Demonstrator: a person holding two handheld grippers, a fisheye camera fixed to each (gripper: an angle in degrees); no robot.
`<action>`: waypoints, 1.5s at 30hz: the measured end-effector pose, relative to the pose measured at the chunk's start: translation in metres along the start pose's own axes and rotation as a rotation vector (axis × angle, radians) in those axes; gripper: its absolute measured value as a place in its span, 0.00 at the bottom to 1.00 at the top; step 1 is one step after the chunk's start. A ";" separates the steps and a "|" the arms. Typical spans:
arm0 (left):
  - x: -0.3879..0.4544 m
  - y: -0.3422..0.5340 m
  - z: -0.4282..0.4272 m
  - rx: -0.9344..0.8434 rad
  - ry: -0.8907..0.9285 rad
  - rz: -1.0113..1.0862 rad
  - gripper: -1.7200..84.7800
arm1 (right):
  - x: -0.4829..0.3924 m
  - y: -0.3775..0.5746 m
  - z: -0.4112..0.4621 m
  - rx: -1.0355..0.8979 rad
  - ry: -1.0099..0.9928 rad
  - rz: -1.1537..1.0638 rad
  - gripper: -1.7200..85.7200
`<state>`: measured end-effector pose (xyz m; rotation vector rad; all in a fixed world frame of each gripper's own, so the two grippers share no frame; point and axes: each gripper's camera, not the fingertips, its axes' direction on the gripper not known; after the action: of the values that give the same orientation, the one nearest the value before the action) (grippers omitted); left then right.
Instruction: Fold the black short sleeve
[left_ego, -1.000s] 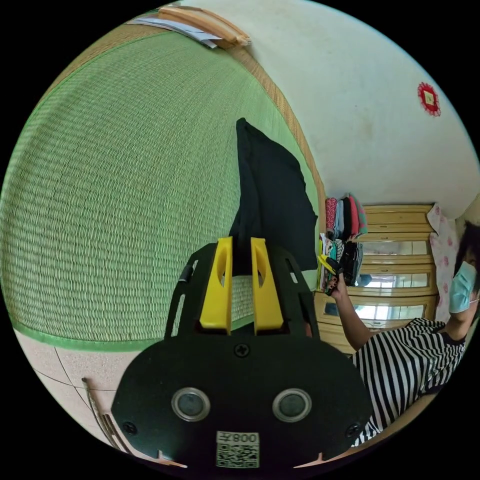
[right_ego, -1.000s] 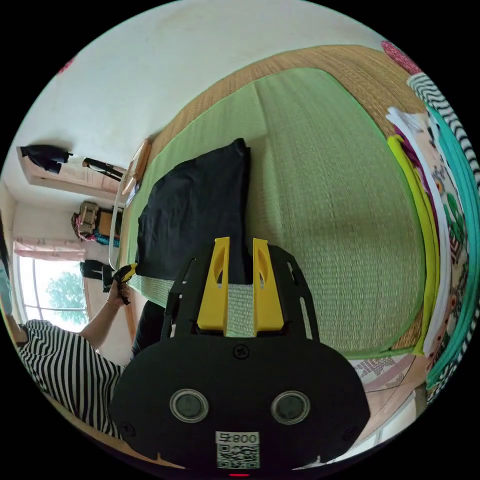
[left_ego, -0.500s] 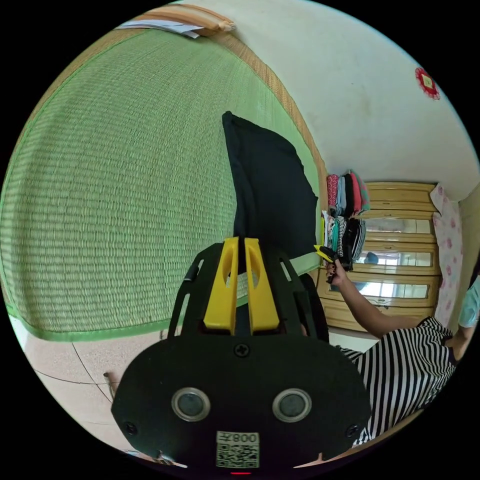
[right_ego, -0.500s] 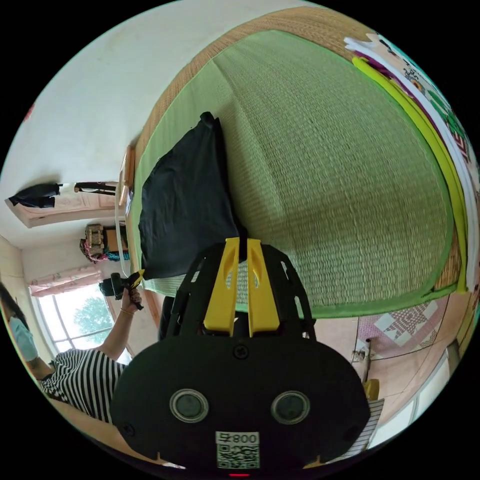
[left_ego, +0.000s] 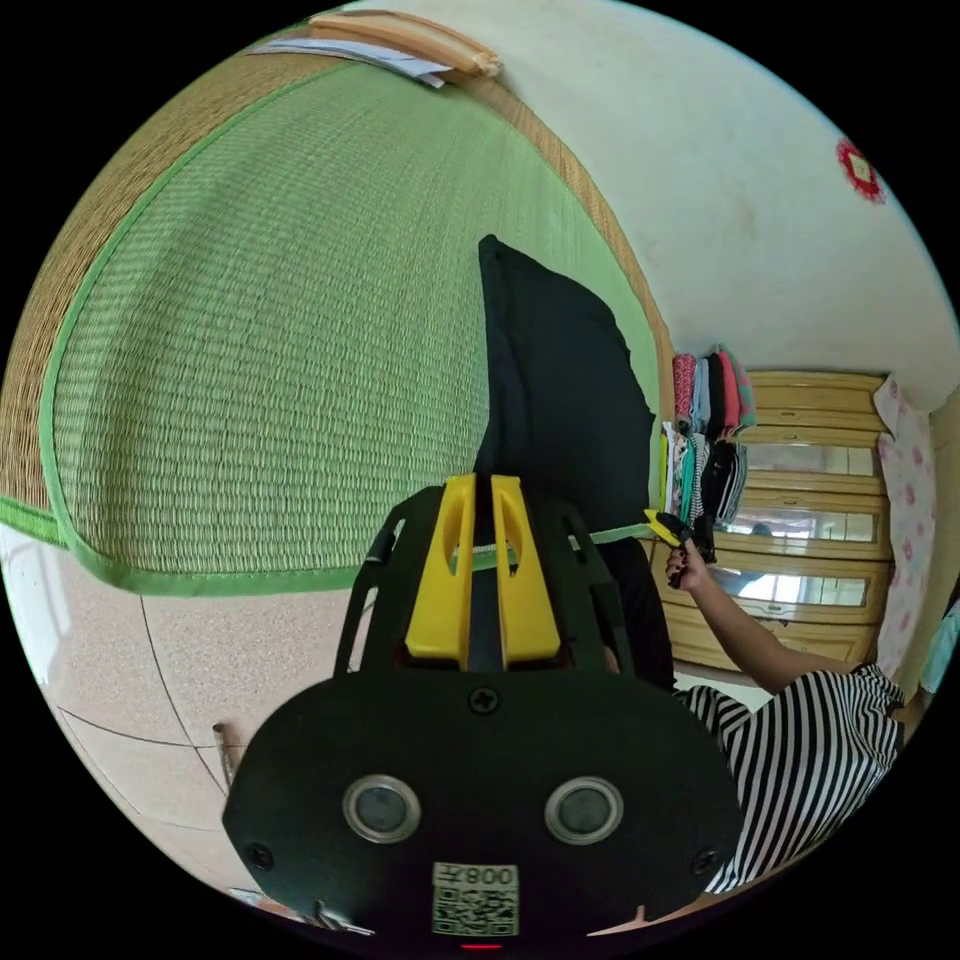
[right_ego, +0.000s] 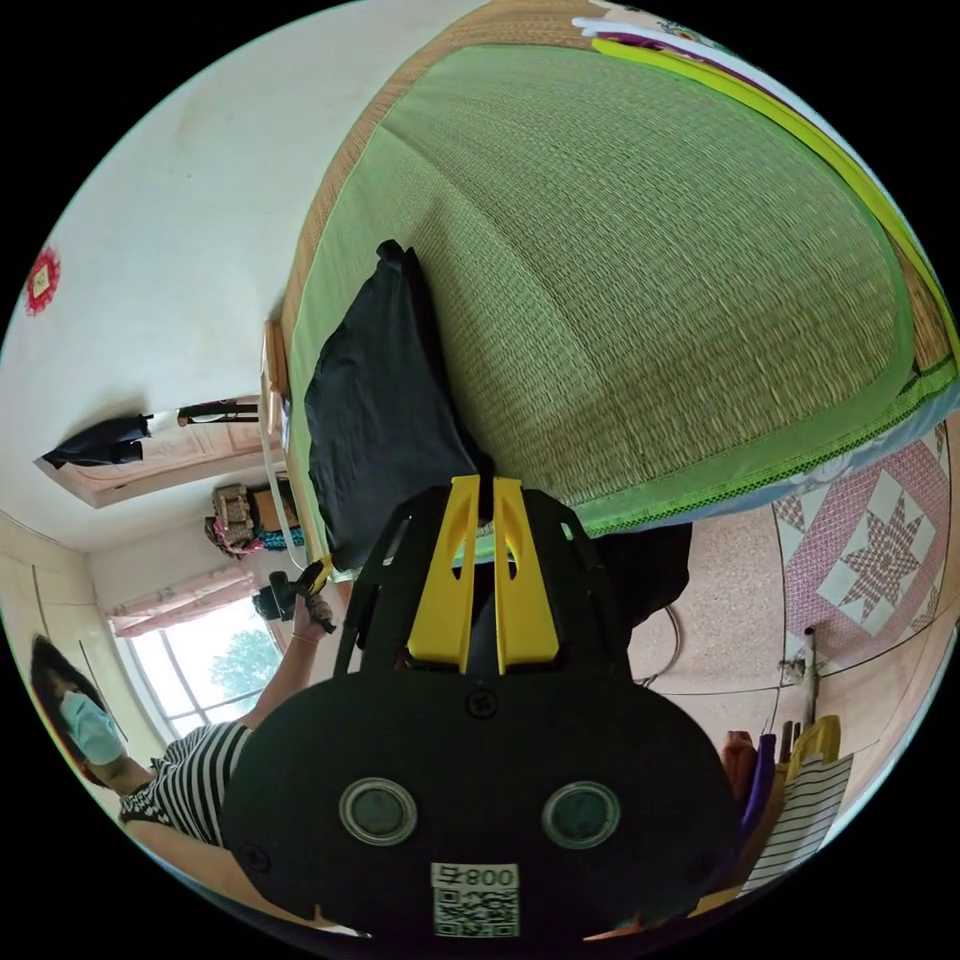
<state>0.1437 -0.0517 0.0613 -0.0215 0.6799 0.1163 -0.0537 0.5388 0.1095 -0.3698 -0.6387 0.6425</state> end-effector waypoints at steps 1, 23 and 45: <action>-0.002 0.008 0.004 0.039 0.004 -0.007 0.06 | 0.006 0.000 0.004 -0.003 -0.006 -0.007 0.04; 0.325 0.116 0.359 -0.216 -0.359 1.099 0.12 | 0.011 -0.014 0.029 -0.076 -0.326 -0.375 0.04; 0.345 0.174 0.489 -0.207 -0.535 1.116 0.04 | 0.069 -0.073 0.046 -0.002 -0.429 -0.314 0.05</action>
<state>0.6967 0.1838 0.2280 0.1891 0.0728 1.2212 -0.0090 0.5354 0.2100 -0.1256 -1.0829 0.4192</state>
